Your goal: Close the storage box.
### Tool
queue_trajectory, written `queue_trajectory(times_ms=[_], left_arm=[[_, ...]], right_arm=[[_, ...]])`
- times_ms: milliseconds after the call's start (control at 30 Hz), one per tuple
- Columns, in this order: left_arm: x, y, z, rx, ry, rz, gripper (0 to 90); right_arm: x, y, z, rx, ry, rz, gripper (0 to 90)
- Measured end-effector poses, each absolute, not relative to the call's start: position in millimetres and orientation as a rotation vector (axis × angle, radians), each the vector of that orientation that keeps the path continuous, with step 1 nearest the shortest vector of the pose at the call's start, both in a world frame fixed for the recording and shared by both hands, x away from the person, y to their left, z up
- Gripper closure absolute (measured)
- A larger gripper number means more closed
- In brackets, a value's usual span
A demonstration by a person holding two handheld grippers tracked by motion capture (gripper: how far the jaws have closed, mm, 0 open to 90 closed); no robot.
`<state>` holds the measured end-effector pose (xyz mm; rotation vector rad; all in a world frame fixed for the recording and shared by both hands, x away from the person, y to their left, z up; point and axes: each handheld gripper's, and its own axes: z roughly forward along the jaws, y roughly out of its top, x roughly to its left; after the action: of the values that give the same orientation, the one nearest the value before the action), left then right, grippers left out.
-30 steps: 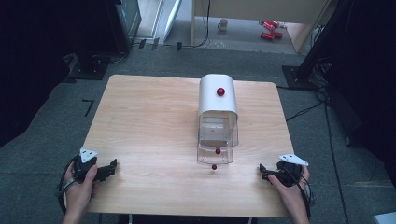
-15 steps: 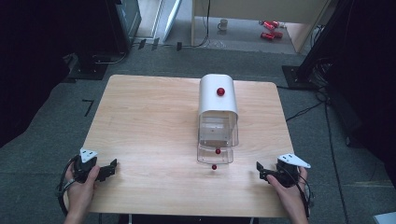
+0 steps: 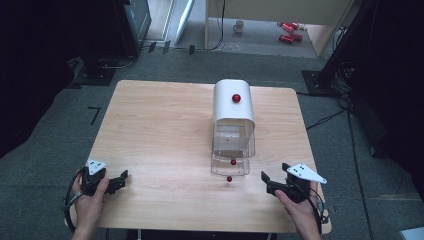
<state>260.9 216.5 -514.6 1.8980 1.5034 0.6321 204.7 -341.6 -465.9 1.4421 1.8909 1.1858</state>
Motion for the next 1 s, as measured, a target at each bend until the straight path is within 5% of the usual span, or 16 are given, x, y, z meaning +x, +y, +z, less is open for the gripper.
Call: queue_trajectory(times_ms=[433, 667, 1000], left_arm=[[258.5, 167.4, -502.5, 1.891, 1.345, 0.576, 10.1], [256.7, 123.7, -499.3, 1.928, 1.218, 0.47, 10.4], [257.1, 81.8, -498.7, 1.962, 1.122, 0.438, 12.0]], right_arm=[[202.4, -307.7, -460.1, 1.346, 1.923, 1.262, 21.9], [201.4, -286.3, -451.9, 1.298, 1.915, 1.375, 48.2], [202.6, -258.1, -449.3, 1.337, 1.882, 1.387, 69.6]])
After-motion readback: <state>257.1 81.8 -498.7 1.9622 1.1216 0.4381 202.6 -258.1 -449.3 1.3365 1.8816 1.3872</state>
